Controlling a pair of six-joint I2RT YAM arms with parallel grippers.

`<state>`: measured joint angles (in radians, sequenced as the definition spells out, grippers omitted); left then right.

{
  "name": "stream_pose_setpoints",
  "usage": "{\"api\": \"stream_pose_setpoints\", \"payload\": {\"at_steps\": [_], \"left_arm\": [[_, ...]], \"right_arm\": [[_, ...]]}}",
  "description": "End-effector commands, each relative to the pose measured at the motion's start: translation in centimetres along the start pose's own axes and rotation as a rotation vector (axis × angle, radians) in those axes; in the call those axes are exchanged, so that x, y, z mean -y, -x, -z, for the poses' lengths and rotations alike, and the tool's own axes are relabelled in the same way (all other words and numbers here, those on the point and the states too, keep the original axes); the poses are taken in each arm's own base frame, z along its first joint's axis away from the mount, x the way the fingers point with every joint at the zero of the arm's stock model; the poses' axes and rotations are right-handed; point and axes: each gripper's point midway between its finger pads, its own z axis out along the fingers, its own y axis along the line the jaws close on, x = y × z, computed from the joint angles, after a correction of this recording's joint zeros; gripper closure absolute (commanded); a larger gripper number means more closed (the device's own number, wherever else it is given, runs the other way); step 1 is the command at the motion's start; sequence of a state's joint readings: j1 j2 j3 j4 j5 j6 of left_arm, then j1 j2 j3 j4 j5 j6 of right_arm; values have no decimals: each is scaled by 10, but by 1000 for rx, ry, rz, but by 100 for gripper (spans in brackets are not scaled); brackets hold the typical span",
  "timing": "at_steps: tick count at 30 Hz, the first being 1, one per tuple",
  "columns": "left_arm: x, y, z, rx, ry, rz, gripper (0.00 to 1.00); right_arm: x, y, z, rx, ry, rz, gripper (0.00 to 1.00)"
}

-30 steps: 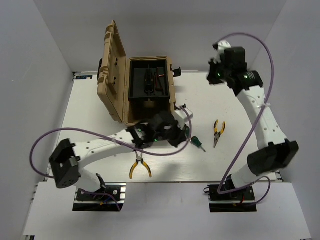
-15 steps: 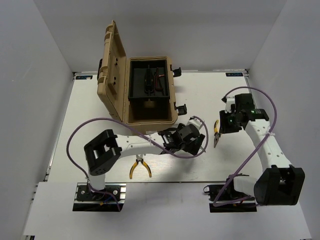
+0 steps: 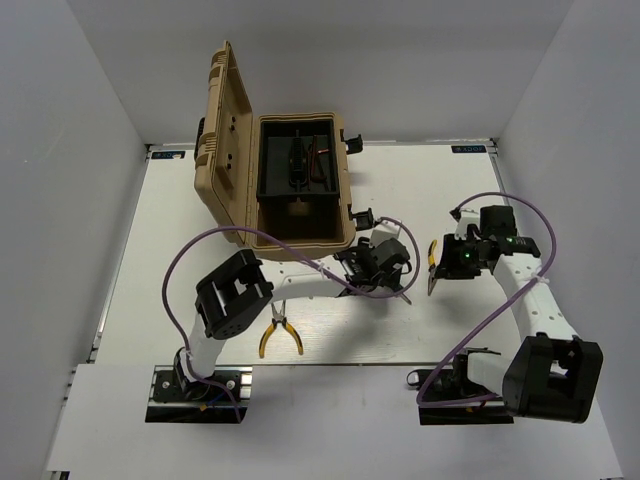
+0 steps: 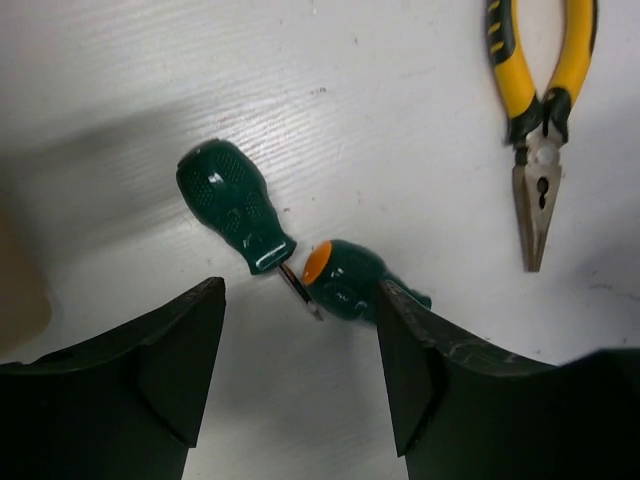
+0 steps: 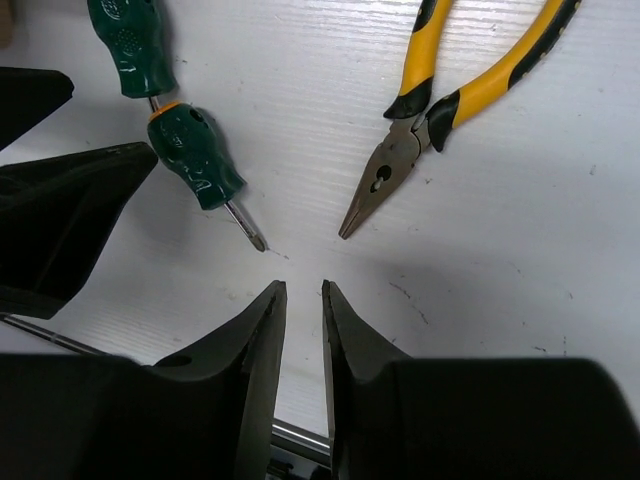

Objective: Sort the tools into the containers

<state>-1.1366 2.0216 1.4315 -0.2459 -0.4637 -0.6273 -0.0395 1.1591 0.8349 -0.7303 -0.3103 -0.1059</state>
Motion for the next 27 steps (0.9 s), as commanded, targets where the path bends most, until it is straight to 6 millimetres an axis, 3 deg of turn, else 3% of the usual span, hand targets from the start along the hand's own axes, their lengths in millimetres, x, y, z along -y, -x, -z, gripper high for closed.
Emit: {"api": "stream_pose_setpoints", "payload": {"at_steps": [1, 2, 8, 18, 27], "left_arm": [[9, 32, 4, 85, -1, 78, 28], [15, 40, 3, 98, -10, 87, 28], [-5, 30, -23, 96, 97, 117, 25], [-28, 24, -34, 123, 201, 128, 25], [-32, 9, -49, 94, 236, 100, 27]], "right_arm": [[-7, 8, 1, 58, 59, -8, 73], [-9, 8, 1, 58, 67, -8, 73], [-10, 8, 4, 70, 94, -28, 73], [-14, 9, 12, 96, 142, -55, 73], [-15, 10, 17, 114, 175, -82, 72]]}}
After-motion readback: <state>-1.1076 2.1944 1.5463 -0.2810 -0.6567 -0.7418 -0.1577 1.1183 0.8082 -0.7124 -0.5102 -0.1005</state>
